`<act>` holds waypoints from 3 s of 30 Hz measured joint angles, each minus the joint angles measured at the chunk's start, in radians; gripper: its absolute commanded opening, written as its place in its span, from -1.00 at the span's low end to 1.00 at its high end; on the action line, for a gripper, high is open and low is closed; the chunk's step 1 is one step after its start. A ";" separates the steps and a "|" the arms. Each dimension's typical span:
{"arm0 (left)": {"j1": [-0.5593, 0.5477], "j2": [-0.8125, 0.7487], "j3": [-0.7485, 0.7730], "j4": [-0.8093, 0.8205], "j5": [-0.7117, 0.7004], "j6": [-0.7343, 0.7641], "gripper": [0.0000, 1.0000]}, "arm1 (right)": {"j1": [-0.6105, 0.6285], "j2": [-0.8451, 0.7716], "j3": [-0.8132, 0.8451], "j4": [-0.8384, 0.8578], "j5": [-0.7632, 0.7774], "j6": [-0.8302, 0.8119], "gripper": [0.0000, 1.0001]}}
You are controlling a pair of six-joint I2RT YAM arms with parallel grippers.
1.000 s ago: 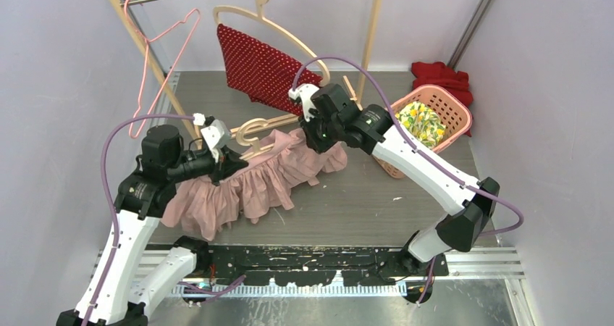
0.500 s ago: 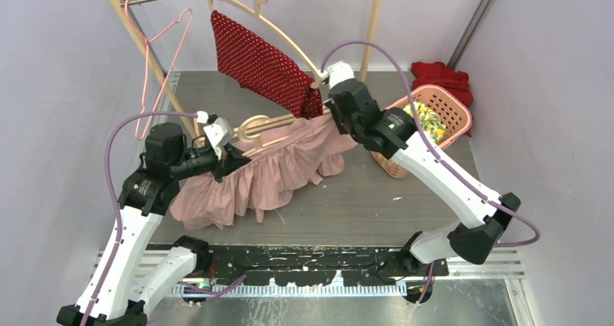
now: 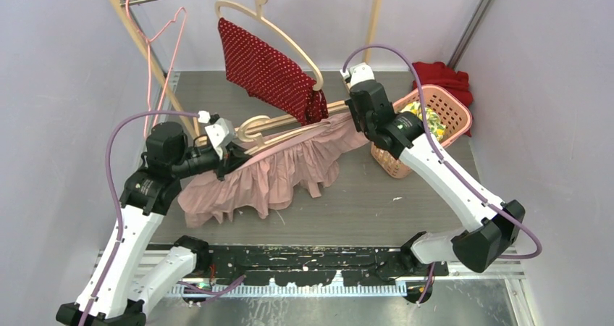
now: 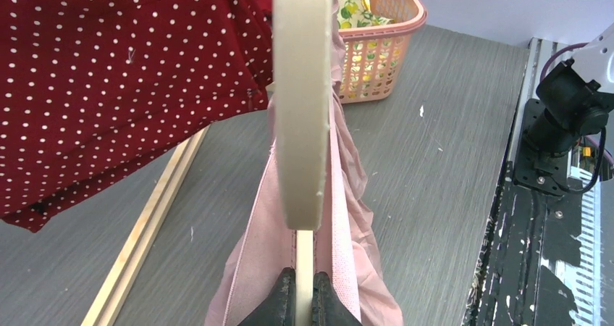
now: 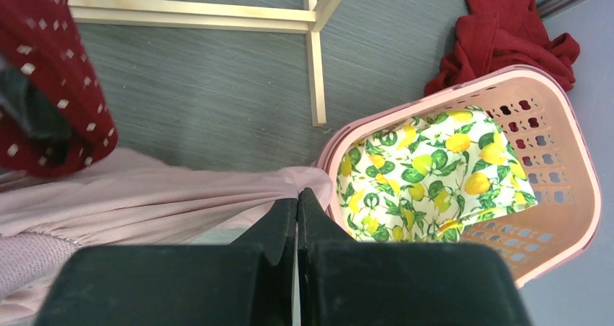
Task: Remove the skirt from the hanger
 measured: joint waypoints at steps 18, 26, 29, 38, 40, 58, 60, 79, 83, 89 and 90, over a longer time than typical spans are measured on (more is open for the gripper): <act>0.000 -0.059 -0.013 -0.047 -0.045 0.040 -1.00 | -0.031 0.055 -0.122 0.193 -0.025 -0.075 -0.97; 0.000 -0.065 -0.013 -0.066 -0.082 0.049 -1.00 | -0.055 0.129 -0.119 0.196 -0.074 -0.025 -0.97; 0.000 -0.068 -0.013 -0.065 -0.093 0.051 -1.00 | -0.058 0.144 -0.115 0.196 -0.097 -0.002 -0.97; 0.000 -0.063 -0.013 -0.018 -0.130 0.035 -1.00 | -0.041 0.216 -0.074 0.170 -0.149 0.125 -0.97; 0.001 -0.055 -0.013 0.005 -0.148 0.027 -1.00 | 0.001 0.236 -0.074 0.164 -0.132 0.154 -0.97; 0.008 -0.023 -0.080 0.186 -0.239 -0.010 -1.00 | 0.214 0.250 -0.079 0.144 0.035 0.201 -0.97; 0.008 -0.026 -0.082 0.187 -0.237 -0.010 -1.00 | 0.214 0.235 -0.090 0.140 0.046 0.200 -0.86; 0.008 -0.064 -0.084 0.200 -0.230 -0.010 -1.00 | 0.215 0.103 0.090 0.068 0.026 -0.018 0.73; 0.008 -0.072 -0.093 0.200 -0.225 -0.011 -1.00 | 0.215 0.171 0.308 0.045 -0.073 -0.023 0.68; 0.008 -0.072 -0.102 0.201 -0.218 -0.014 -1.00 | 0.216 0.248 0.424 0.043 -0.184 0.019 0.65; 0.008 -0.072 -0.103 0.200 -0.217 -0.014 -1.00 | 0.216 0.263 0.431 0.041 -0.196 0.026 0.65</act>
